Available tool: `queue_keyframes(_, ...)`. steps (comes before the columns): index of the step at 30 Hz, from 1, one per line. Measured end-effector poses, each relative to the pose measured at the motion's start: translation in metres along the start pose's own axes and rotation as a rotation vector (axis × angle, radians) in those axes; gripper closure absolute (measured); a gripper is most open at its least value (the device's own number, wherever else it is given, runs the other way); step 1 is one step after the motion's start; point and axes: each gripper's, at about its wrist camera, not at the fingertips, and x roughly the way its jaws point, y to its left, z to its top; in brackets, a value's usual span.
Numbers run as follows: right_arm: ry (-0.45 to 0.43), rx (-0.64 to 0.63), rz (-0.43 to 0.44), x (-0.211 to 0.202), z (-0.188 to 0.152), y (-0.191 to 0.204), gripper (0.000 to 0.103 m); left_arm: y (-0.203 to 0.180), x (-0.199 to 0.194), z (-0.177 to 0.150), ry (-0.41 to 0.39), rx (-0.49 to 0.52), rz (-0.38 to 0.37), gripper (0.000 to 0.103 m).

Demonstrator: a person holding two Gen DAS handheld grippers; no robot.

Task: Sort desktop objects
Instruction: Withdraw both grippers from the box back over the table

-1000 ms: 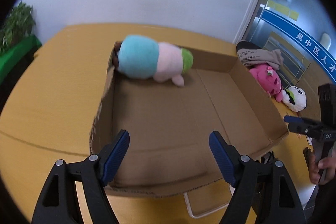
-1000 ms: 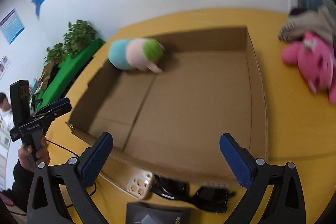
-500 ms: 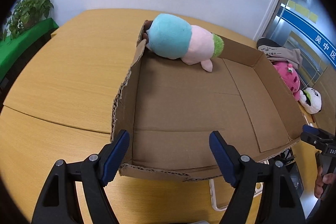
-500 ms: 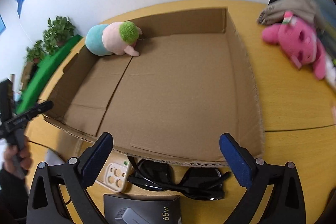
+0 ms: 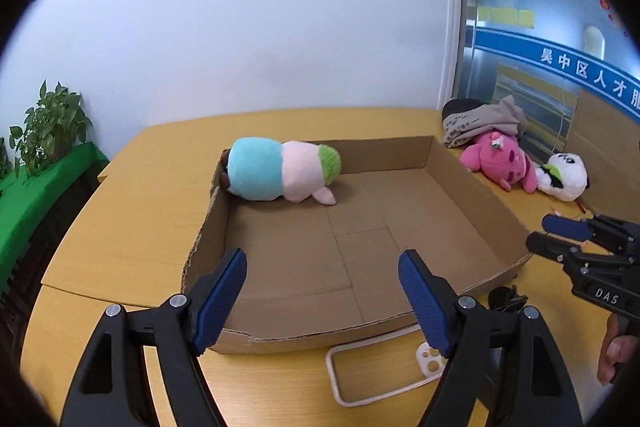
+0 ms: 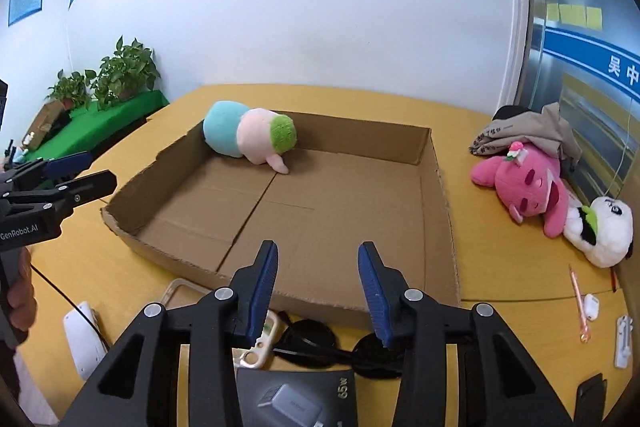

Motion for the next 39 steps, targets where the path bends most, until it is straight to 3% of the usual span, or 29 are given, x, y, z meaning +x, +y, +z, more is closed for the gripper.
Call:
queue_keyframes(1,0.003,0.009,0.01,-0.002,-0.001,-0.001,0.039,0.0,-0.002,0.001,-0.007,-0.006,-0.009,0.041)
queue_keyframes(2,0.007,0.023,0.023,-0.003,-0.003,-0.003,0.016,0.0,-0.004,0.003,-0.01,-0.012,-0.019,0.057)
queue_keyframes(3,0.007,0.036,0.033,-0.005,-0.004,-0.004,0.007,0.0,-0.006,0.005,-0.008,-0.018,-0.023,0.064)
queue_keyframes(4,-0.001,0.046,0.037,-0.008,-0.006,-0.006,0.001,0.0,-0.007,0.007,-0.007,-0.024,-0.021,0.064)
queue_keyframes(8,-0.021,0.027,0.028,-0.018,-0.008,-0.003,0.001,-0.004,-0.02,0.015,-0.022,-0.037,-0.047,0.064)
queue_keyframes(10,-0.021,0.019,0.02,-0.021,-0.008,-0.001,0.001,-0.011,-0.032,0.02,-0.039,-0.023,-0.063,0.058)
queue_keyframes(12,-0.016,0.019,0.015,-0.023,-0.008,0.0,0.001,-0.022,-0.045,0.025,-0.049,-0.005,-0.066,0.034)
queue_keyframes(14,-0.014,0.012,0.002,-0.025,-0.009,0.002,0.001,-0.032,-0.059,0.026,-0.076,0.014,-0.076,0.023)
queue_keyframes(22,-0.038,-0.034,0.017,-0.041,-0.016,0.017,0.002,-0.046,-0.072,0.01,-0.054,0.017,-0.08,0.023)
queue_keyframes(24,-0.046,-0.05,0.016,-0.046,-0.019,0.022,0.01,-0.043,-0.072,0.001,-0.052,0.011,-0.068,0.023)
queue_keyframes(26,-0.039,-0.054,0.023,-0.048,-0.021,0.024,0.044,-0.039,-0.074,-0.006,-0.052,0.007,-0.069,0.025)
queue_keyframes(28,-0.027,-0.037,0.029,-0.048,-0.023,0.022,0.055,-0.036,-0.077,-0.011,-0.055,0.0,-0.072,0.045)
queue_keyframes(29,-0.024,-0.027,0.035,-0.048,-0.025,0.021,0.055,-0.033,-0.077,-0.013,-0.051,-0.002,-0.079,0.077)
queue_keyframes(30,-0.024,-0.022,0.038,-0.049,-0.025,0.021,0.055,-0.031,-0.075,-0.015,-0.029,-0.007,-0.088,0.1)
queue_keyframes(33,-0.024,-0.01,0.038,-0.052,-0.027,0.021,0.052,-0.028,-0.072,-0.022,0.013,-0.014,-0.095,0.099)
queue_keyframes(34,-0.02,0.001,0.044,-0.052,-0.027,0.02,0.037,-0.028,-0.072,-0.024,0.023,-0.014,-0.102,0.098)
queue_keyframes(35,-0.017,0.012,0.05,-0.052,-0.028,0.02,0.014,-0.029,-0.072,-0.026,0.03,-0.015,-0.104,0.084)
queue_keyframes(36,-0.02,0.019,0.051,-0.053,-0.029,0.02,0.006,-0.029,-0.072,-0.027,0.039,-0.015,-0.096,0.049)
queue_keyframes(37,-0.029,0.022,0.047,-0.055,-0.03,0.02,0.001,-0.029,-0.071,-0.028,0.043,-0.017,-0.077,0.031)
queue_keyframes(38,-0.04,0.02,0.041,-0.058,-0.031,0.02,0.001,-0.029,-0.072,-0.029,0.025,-0.021,-0.052,0.02)
queue_keyframes(39,-0.052,0.015,0.037,-0.06,-0.032,0.02,0.001,-0.027,-0.074,-0.031,0.0,-0.026,-0.039,0.02)
